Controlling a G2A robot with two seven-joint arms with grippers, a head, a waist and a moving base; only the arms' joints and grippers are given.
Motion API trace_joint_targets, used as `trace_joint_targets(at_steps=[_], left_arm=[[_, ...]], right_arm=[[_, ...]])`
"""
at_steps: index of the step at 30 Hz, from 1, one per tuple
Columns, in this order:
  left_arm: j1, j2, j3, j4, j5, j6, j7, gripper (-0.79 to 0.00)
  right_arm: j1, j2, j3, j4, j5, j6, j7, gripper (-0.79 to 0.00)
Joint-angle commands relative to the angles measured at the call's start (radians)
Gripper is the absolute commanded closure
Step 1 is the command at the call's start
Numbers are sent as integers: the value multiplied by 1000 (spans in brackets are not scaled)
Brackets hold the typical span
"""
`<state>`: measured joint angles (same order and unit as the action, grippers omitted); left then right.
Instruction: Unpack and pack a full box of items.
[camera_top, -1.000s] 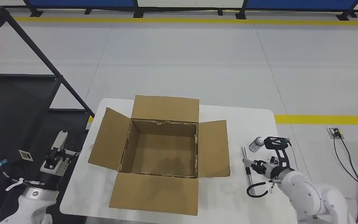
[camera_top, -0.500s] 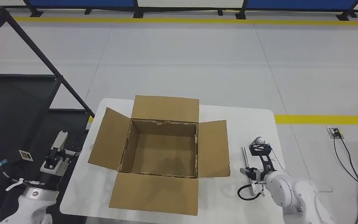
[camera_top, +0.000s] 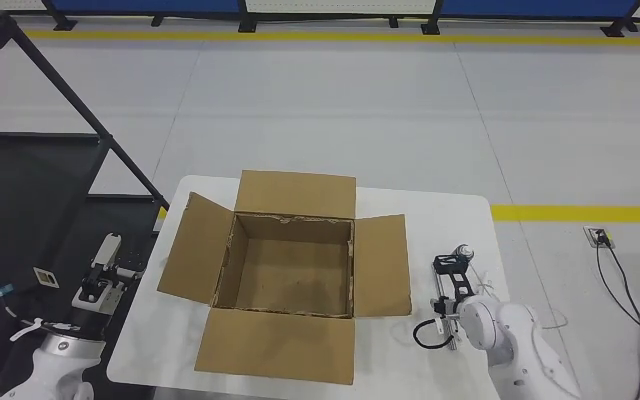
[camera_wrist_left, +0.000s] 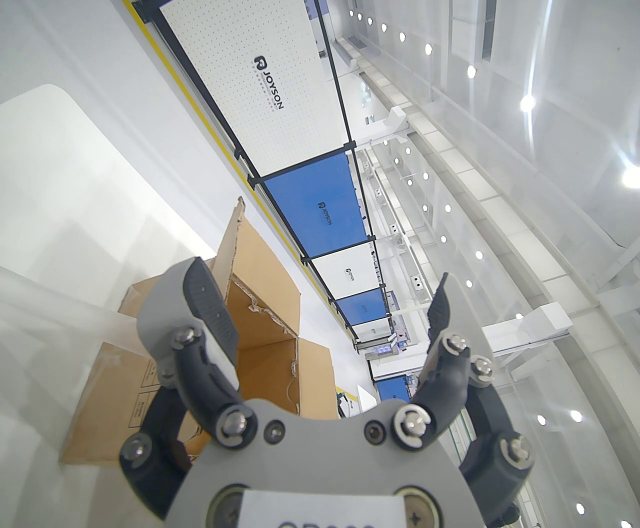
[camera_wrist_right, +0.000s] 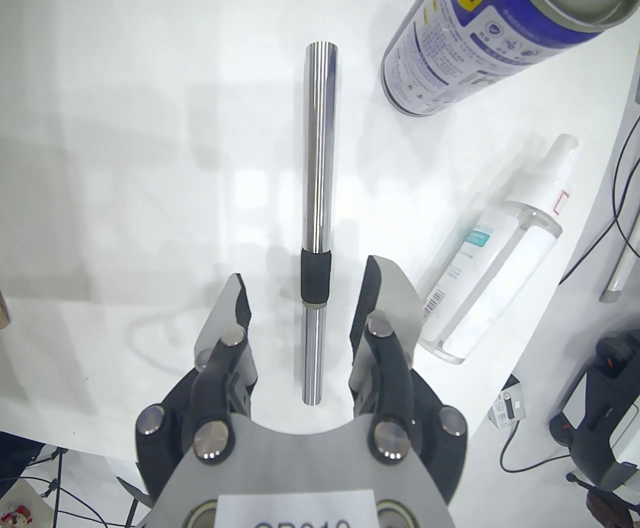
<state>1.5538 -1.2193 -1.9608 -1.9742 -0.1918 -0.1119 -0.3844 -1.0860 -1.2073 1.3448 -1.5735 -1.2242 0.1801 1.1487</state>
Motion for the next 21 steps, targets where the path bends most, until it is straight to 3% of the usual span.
trace_joint_targets(at_steps=[1,14,21], left_arm=[[0,0,0,0,0,0,0,-785],[0,0,0,0,0,0,0,-785],[0,0,0,0,0,0,0,-785]], right_arm=[[9,-1,-3,14,-2,3,4,-360],[34,-7,-22,60,-3,9,17,-345],[61,-12,-32,113,0,21,6,-292]])
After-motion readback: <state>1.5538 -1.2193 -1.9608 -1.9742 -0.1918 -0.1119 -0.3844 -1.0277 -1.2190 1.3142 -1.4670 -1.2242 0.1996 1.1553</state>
